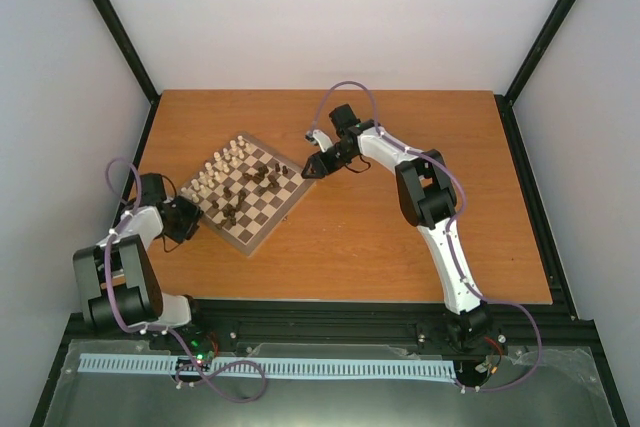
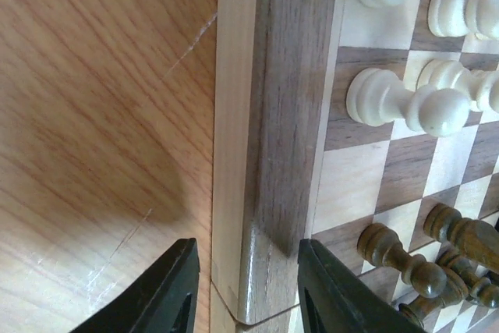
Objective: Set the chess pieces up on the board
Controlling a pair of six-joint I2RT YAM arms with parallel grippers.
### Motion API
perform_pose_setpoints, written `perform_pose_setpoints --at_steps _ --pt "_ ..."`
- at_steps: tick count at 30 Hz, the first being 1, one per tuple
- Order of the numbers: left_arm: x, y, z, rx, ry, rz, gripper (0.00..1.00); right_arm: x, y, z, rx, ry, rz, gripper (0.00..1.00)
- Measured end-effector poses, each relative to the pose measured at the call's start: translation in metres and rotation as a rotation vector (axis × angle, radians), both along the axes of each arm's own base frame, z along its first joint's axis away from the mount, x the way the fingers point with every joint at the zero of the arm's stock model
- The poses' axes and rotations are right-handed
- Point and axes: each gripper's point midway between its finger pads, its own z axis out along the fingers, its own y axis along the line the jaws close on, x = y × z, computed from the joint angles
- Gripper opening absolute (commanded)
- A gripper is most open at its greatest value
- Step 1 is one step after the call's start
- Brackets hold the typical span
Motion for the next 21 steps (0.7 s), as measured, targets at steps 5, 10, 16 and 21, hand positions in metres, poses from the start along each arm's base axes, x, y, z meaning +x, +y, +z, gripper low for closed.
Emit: perform_pose_setpoints --at_steps 5,10,16,21 --pt "0.003 -0.001 -0.004 0.004 0.004 0.001 0.35 -0.003 0.002 -0.001 0.019 0.011 0.018 0.42" --pt "0.005 -0.002 -0.003 0.005 -0.002 -0.001 0.24 -0.008 0.005 -0.002 0.034 0.021 0.039 0.37" --pt "0.009 -0.001 -0.001 0.017 -0.015 -0.004 0.17 -0.011 0.003 -0.002 0.038 -0.014 0.062 0.32" --pt "0.012 0.000 -0.001 0.038 -0.027 -0.006 0.17 -0.027 -0.005 -0.002 0.019 -0.023 0.086 0.31"
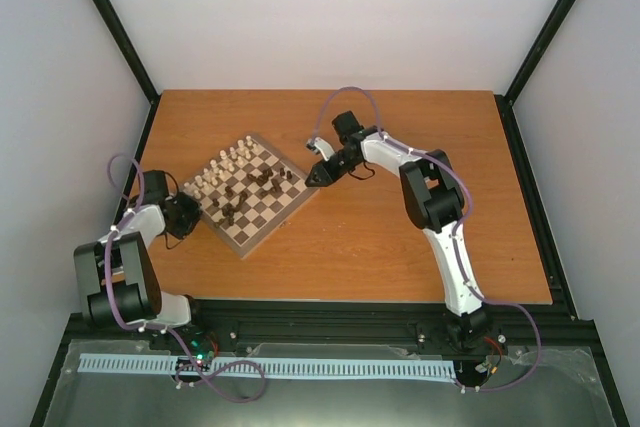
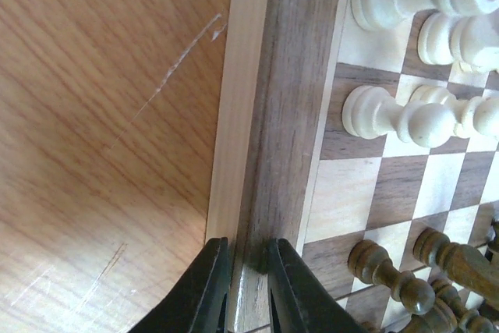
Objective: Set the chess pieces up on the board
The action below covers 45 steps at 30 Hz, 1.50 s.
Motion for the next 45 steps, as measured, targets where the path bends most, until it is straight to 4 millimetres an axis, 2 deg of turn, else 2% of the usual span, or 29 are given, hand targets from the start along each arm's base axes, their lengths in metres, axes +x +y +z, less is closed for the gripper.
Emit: perform_pose_setpoints --at_steps 9,20,30,38,45 --pt "0.011 -0.006 0.000 0.075 -0.015 -0.043 0.17 -0.036 -0.019 0.000 -0.044 0.001 0.043 0.30" --pt "0.029 -0.030 0.000 0.132 -0.069 -0.142 0.18 -0.090 -0.052 -0.002 -0.102 0.034 0.097 0.29" --pt "0.042 -0.077 0.001 0.143 -0.141 -0.287 0.18 -0.151 -0.094 -0.004 -0.189 0.056 0.154 0.28" --pt "0.039 -0.127 0.001 0.157 -0.165 -0.413 0.18 -0.197 -0.130 -0.005 -0.260 0.080 0.201 0.29" --pt "0.035 -0.169 0.001 0.128 -0.163 -0.502 0.18 -0.214 -0.166 -0.006 -0.305 0.123 0.184 0.29"
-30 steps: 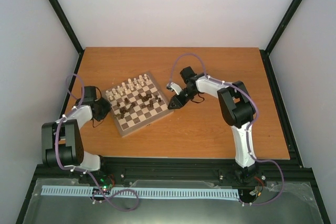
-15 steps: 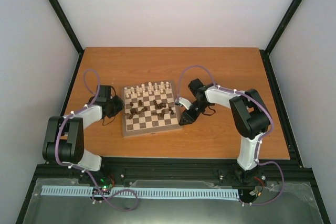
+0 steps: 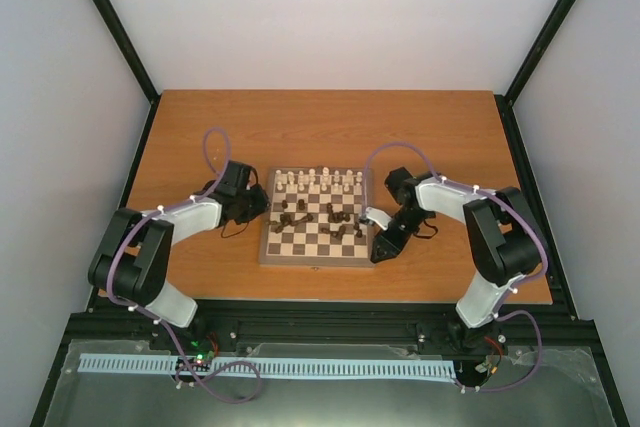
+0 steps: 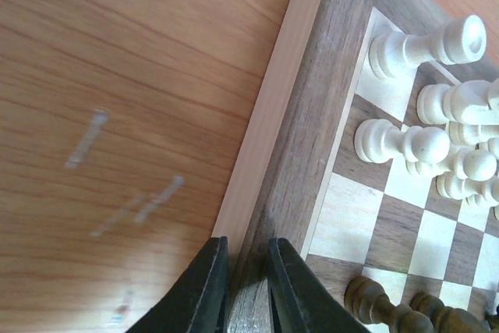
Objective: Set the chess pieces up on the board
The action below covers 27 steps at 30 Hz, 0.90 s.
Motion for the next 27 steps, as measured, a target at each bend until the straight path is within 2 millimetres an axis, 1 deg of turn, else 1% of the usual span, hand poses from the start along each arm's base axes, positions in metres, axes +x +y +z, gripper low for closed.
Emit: perform_pose_setpoints --at_steps 7,10,14,17,21,25,27 --pt "0.001 -0.038 0.000 -0.027 0.019 -0.075 0.17 -0.006 -0.034 0.000 -0.045 -0.006 -0.024 0.30" --pt "0.001 -0.047 0.000 -0.038 0.025 -0.094 0.17 -0.007 -0.044 0.000 -0.055 -0.008 -0.031 0.30" --pt "-0.001 -0.056 0.000 -0.058 0.036 -0.117 0.17 -0.005 -0.055 0.002 -0.068 -0.030 -0.045 0.33" --pt "-0.004 -0.061 0.000 -0.071 0.044 -0.133 0.17 0.000 -0.064 0.006 -0.080 -0.064 -0.063 0.37" --pt "-0.007 -0.063 -0.001 -0.073 0.053 -0.145 0.19 0.010 -0.075 0.017 -0.082 -0.128 -0.099 0.43" --pt "-0.014 -0.059 0.003 -0.042 0.073 -0.154 0.29 0.014 -0.083 0.029 -0.088 -0.191 -0.120 0.44" --pt "-0.021 -0.053 0.012 -0.015 0.069 -0.157 0.34 0.016 -0.087 0.037 -0.090 -0.214 -0.138 0.45"
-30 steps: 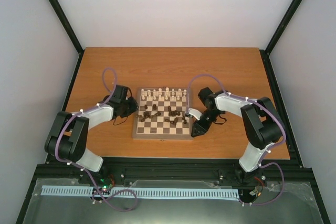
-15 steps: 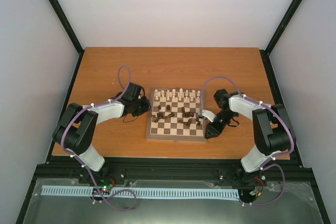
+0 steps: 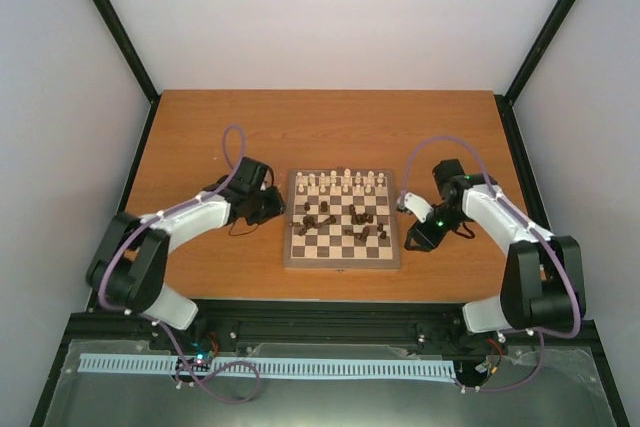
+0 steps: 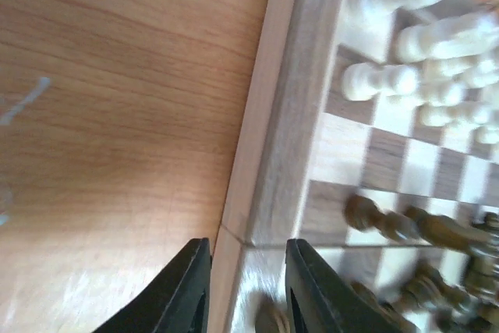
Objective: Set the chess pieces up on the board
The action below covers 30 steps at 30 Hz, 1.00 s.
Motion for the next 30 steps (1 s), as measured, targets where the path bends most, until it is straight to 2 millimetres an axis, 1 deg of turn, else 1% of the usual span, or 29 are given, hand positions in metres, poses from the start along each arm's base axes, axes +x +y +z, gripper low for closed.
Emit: perform_pose_setpoints --at_steps 1,2,3,4,5,6,7,8,9,11,12,13,14,15,16,18,19,21,23,25,29,30 --pt "-0.002 0.004 0.009 0.010 -0.017 -0.001 0.40 0.003 -0.002 0.006 0.002 -0.015 -0.012 0.46" --pt "-0.005 0.007 0.023 0.017 -0.042 -0.004 0.47 0.007 -0.003 0.014 0.008 -0.039 -0.025 0.48" --pt "-0.007 0.010 0.040 0.016 -0.076 -0.009 0.54 0.014 -0.002 0.027 0.022 -0.078 -0.041 0.51" --pt "-0.008 0.011 0.055 0.014 -0.110 -0.021 0.64 0.023 0.000 0.043 0.042 -0.127 -0.059 0.52" --pt "-0.010 0.013 0.076 0.007 -0.157 -0.030 0.73 0.033 0.004 0.062 0.072 -0.186 -0.076 0.53" --pt "-0.012 0.015 0.099 0.001 -0.210 -0.039 0.82 0.044 0.010 0.087 0.119 -0.262 -0.089 0.54" --pt "-0.013 0.017 0.122 -0.002 -0.264 -0.051 0.88 0.051 0.015 0.107 0.163 -0.320 -0.099 0.56" --pt "-0.015 0.019 0.144 0.000 -0.318 -0.061 0.90 0.055 0.021 0.130 0.218 -0.383 -0.103 0.57" --pt "-0.016 0.022 0.168 0.005 -0.377 -0.073 0.89 0.055 0.027 0.150 0.274 -0.436 -0.102 0.56" --pt "-0.018 0.025 0.202 0.029 -0.476 -0.120 0.80 0.047 0.038 0.184 0.379 -0.521 -0.082 0.55" --pt "-0.018 0.025 0.212 0.048 -0.513 -0.153 0.74 0.043 0.041 0.192 0.413 -0.546 -0.068 0.55" --pt "-0.019 0.024 0.216 0.067 -0.536 -0.192 0.68 0.037 0.045 0.198 0.450 -0.567 -0.049 0.55" --pt "-0.021 0.023 0.215 0.089 -0.548 -0.231 0.61 0.031 0.048 0.198 0.477 -0.574 -0.033 0.54" --pt "-0.022 0.021 0.208 0.112 -0.544 -0.281 0.58 0.027 0.050 0.194 0.495 -0.569 -0.023 0.54" --pt "-0.024 0.018 0.198 0.136 -0.534 -0.338 0.55 0.022 0.052 0.185 0.510 -0.544 -0.015 0.53" --pt "-0.025 0.014 0.170 0.177 -0.480 -0.430 0.48 0.015 0.054 0.168 0.523 -0.478 -0.010 0.53" --pt "-0.026 0.013 0.150 0.209 -0.432 -0.487 0.44 0.016 0.055 0.161 0.522 -0.450 -0.013 0.53" --pt "-0.027 0.011 0.123 0.243 -0.359 -0.554 0.39 0.018 0.057 0.153 0.513 -0.418 -0.015 0.53" --pt "-0.029 0.011 0.098 0.277 -0.290 -0.624 0.37 0.019 0.061 0.148 0.502 -0.407 0.000 0.52" --pt "-0.029 0.010 0.083 0.293 -0.248 -0.667 0.37 0.018 0.067 0.144 0.492 -0.398 0.024 0.52" --pt "-0.034 0.001 0.061 0.328 -0.208 -0.772 0.39 0.015 0.076 0.136 0.468 -0.381 0.054 0.52" --pt "-0.039 -0.007 0.059 0.332 -0.208 -0.810 0.39 0.015 0.077 0.135 0.462 -0.379 0.061 0.52"
